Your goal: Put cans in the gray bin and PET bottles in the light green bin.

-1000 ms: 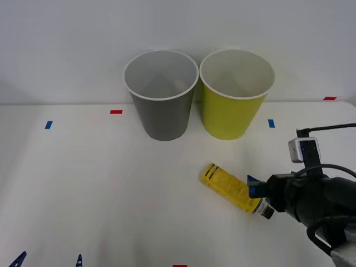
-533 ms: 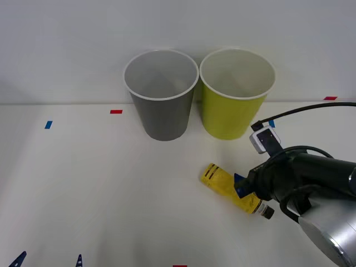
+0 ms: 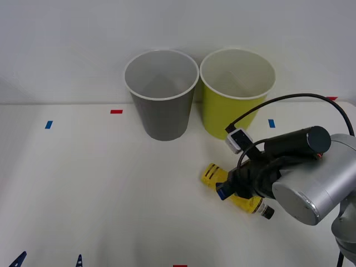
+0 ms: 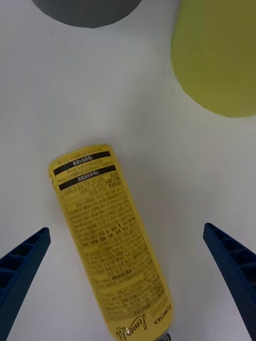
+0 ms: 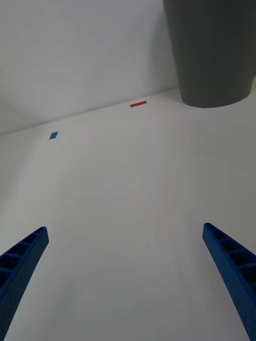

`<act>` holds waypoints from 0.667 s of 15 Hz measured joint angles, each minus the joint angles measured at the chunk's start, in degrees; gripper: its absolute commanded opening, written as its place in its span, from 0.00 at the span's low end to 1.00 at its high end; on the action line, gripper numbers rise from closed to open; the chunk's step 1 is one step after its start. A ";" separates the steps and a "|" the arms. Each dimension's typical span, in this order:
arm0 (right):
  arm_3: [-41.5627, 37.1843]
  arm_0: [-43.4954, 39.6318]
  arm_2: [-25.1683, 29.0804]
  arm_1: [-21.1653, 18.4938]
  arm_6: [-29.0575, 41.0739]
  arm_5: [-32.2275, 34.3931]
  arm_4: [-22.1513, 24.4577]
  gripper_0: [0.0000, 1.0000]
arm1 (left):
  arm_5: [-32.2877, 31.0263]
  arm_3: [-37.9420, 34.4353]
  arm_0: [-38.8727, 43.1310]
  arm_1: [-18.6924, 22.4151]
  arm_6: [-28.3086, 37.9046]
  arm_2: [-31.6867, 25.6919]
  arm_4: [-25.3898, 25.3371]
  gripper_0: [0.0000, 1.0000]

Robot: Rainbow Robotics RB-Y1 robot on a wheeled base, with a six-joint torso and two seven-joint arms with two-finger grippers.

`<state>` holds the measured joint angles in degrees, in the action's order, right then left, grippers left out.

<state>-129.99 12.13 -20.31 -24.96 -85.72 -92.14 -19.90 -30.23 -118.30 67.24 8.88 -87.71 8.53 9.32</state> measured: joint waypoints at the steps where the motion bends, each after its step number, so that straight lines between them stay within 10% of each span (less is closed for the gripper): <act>1: 0.97 0.71 -0.02 0.19 -0.40 -0.01 -0.37 1.00 | 0.00 0.00 0.00 0.00 0.00 0.00 0.00 1.00; 10: 8.70 7.36 -1.69 4.05 -1.90 -5.65 -2.37 1.00 | 0.00 0.00 0.00 0.00 0.00 0.00 0.00 0.99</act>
<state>-121.29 19.49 -22.00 -20.90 -87.62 -97.79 -22.27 -30.23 -118.30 67.24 8.88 -87.72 8.53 9.32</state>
